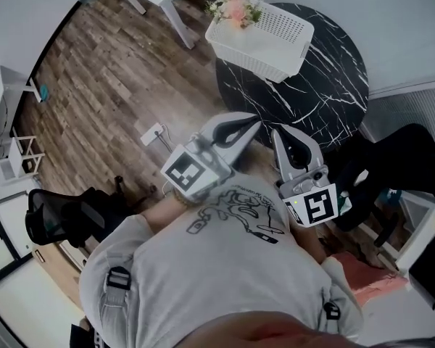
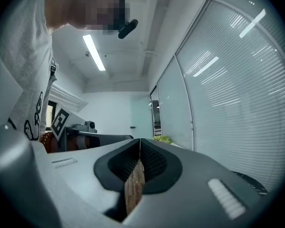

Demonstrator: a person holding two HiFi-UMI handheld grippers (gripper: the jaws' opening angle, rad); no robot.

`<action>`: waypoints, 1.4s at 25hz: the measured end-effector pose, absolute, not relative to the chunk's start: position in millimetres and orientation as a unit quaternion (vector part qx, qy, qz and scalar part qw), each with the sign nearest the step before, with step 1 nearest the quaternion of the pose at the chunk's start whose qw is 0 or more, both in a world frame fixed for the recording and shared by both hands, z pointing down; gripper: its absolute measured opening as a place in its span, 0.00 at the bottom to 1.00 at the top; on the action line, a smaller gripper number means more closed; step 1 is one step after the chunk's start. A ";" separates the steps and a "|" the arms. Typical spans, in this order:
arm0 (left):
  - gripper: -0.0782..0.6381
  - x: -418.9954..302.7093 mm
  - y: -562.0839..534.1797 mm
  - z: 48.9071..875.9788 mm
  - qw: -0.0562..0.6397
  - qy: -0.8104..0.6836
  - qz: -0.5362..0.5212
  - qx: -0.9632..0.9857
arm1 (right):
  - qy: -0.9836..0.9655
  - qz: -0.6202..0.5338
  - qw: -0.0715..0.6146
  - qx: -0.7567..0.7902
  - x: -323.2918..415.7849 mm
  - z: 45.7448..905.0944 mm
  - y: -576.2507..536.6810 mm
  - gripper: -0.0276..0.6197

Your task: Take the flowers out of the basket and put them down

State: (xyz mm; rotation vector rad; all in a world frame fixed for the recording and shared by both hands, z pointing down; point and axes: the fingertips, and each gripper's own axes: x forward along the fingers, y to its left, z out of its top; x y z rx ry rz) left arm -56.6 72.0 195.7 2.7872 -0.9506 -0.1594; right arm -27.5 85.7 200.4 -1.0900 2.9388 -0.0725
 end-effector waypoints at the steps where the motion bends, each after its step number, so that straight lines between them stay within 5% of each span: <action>1: 0.11 -60.7 59.5 197.1 0.096 -0.321 -0.052 0.941 | 0.938 -0.023 0.001 -0.346 -31.7 202.2 73.0 0.06; 14: 0.11 -110.4 -85.6 238.8 0.105 -0.333 -0.008 0.937 | 0.935 -0.034 -0.032 -0.352 -71.6 237.5 -63.1 0.13; 35: 0.11 -153.7 -227.2 352.7 0.104 -0.335 0.096 0.932 | 0.930 -0.064 -0.115 -0.342 -87.0 357.7 -217.8 0.38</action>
